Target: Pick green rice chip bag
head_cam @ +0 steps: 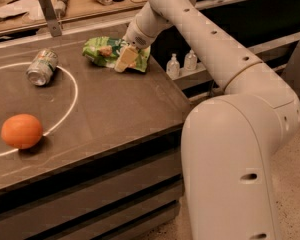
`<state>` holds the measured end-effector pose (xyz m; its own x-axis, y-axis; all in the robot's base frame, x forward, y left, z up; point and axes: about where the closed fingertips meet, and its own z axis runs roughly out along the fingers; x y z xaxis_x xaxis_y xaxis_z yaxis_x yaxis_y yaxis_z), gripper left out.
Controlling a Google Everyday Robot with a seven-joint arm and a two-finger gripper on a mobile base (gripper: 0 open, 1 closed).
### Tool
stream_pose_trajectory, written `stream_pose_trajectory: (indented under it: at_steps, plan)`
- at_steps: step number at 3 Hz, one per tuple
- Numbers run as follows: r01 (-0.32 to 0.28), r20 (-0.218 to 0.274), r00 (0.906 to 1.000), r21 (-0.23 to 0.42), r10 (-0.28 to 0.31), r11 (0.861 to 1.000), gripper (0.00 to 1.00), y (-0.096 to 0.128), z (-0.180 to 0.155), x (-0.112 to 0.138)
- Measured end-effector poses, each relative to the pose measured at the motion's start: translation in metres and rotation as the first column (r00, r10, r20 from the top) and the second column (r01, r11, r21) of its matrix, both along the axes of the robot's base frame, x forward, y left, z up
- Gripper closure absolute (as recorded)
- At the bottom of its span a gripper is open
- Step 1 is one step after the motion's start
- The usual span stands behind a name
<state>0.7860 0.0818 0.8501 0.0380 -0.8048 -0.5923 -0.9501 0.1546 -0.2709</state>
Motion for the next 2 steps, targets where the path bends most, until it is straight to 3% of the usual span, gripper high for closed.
stream_pose_trajectory:
  at_steps: [2]
  plan:
    - [-0.015, -0.034, 0.9993, -0.03, 0.014, 0.999, 0.55, 0.0029, -0.0043, -0.007]
